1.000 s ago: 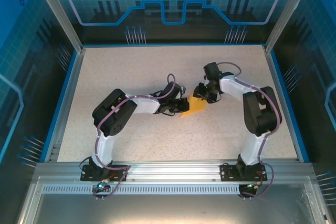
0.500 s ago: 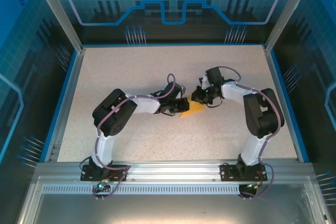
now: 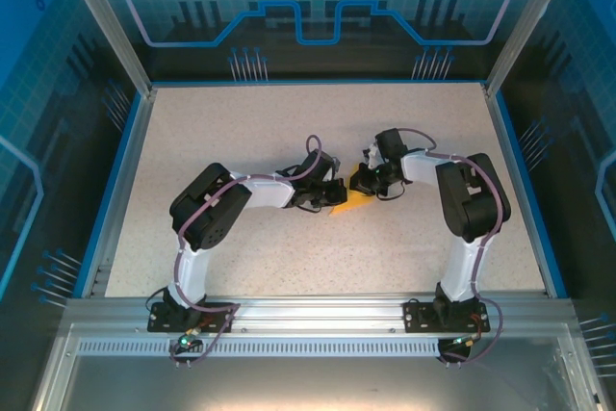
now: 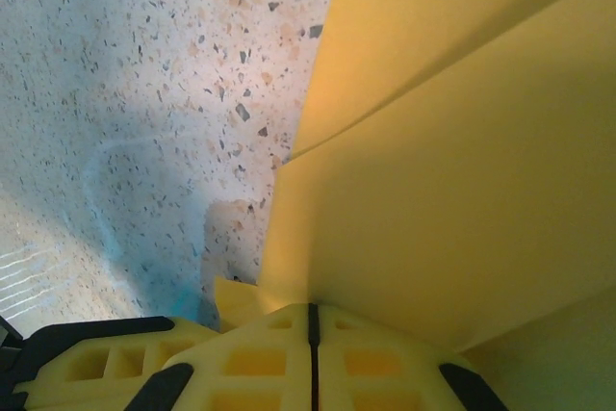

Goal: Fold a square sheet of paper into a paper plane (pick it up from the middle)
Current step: Fourth fold the wing at the center of the table.

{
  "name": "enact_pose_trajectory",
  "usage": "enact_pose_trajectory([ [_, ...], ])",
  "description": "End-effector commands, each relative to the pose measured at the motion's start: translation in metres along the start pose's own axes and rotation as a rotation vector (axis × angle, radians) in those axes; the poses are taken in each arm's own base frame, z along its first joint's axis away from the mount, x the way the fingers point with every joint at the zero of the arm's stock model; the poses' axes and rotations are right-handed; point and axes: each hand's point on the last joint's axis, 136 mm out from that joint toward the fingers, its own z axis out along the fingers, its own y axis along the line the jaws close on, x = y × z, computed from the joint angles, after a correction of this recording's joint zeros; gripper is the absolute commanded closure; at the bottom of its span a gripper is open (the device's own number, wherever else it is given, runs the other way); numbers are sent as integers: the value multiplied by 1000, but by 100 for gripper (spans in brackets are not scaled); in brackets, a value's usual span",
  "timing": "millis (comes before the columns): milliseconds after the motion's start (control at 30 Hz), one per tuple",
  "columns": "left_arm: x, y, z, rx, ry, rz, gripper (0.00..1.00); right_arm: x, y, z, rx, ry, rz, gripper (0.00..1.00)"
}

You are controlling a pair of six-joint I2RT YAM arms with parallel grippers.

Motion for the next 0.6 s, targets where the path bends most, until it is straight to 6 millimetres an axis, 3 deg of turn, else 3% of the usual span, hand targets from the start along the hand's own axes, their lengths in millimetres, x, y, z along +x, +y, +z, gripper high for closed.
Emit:
enact_pose_trajectory([
  [0,16,9,-7,-54,65,-25,94,4,-23,10,51,31,33,93],
  [100,7,-22,-20,57,46,0,89,6,-28,10,75,34,46,92],
  [200,2,-39,-25,128,39,9,87,7,-31,10,82,36,57,92],
  [567,21,-11,-9,38,118,-24,87,8,-40,14,127,50,96,92],
])
